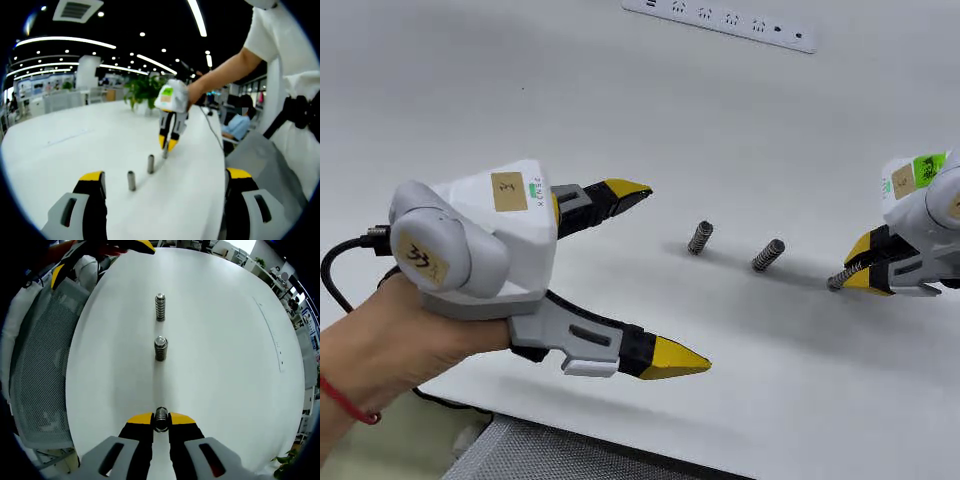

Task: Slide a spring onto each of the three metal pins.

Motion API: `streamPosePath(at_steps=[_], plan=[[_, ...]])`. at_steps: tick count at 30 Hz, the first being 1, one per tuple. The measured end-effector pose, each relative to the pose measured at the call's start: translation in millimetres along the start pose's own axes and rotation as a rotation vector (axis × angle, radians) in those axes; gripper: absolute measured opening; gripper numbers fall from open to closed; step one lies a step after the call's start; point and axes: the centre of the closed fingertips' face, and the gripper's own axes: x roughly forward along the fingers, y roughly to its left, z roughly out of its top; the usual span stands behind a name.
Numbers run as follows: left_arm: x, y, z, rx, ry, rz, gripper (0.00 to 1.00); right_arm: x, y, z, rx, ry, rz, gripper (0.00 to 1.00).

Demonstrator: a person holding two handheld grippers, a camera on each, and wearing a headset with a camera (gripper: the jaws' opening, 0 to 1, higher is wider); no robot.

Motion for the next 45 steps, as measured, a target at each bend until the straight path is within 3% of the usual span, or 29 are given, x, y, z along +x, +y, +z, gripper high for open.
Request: streamPosePath(at_steps=[18,26,31,35,39,42,45], plan=[[-0.7,0.4,0.9,0.004,0.005,-0.001,1.0,5.0,-1.5,-1.7,0.011,-0.006,-0.002,0.15],[-2.9,-0.3,1.1,0.018,0.013,-0.001,1.0,-8.0,-1.0,3.4,0.034,-0.062,-0.031,0.22],[-5.2,-0.5,1.6,0.023,0.018,0.0,1.0,-27.4,-1.0,9.2,0.075,-0.143,-0.078,0.27],[-7.8,0.4,1.9,0.036,0.029,0.006,1.0,-47.5,-2.9,7.2,0.161,-0.244,-0.126,0.32],[-10.7,3.4,4.6,0.044,0.029,0.027,1.0,-73.6,6.2,10.0,0.286,-0.389,-0.177,0.35],[-12.9,6.7,2.6,0.047,0.041,0.049,1.0,-85.9,14.2,6.8,0.336,-0.477,-0.218,0.42],[-15.2,7.6,-0.7,0.053,0.057,0.062,1.0,-90.5,24.6,-2.0,0.387,-0.528,-0.249,0.47]])
